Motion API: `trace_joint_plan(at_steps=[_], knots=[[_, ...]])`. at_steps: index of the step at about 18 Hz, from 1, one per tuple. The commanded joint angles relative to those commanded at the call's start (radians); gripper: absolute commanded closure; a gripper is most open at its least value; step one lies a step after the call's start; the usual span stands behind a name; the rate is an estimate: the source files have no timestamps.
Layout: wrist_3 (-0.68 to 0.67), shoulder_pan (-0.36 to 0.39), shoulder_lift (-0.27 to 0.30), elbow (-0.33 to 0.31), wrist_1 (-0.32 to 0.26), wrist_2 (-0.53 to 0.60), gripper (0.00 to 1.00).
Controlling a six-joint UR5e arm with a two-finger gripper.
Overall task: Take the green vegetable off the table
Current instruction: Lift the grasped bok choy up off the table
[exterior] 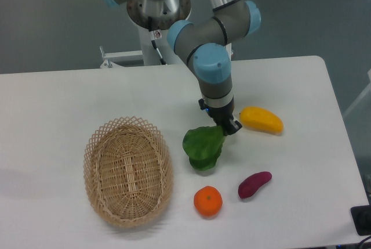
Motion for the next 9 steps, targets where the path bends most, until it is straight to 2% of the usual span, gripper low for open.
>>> trace_joint_plan(at_steps=[5, 9], knots=[[-0.002, 0.029, 0.045, 0.124, -0.179, -0.078, 0.67], [-0.009, 0.075, 0.071, 0.196, -0.238, -0.184, 0.67]])
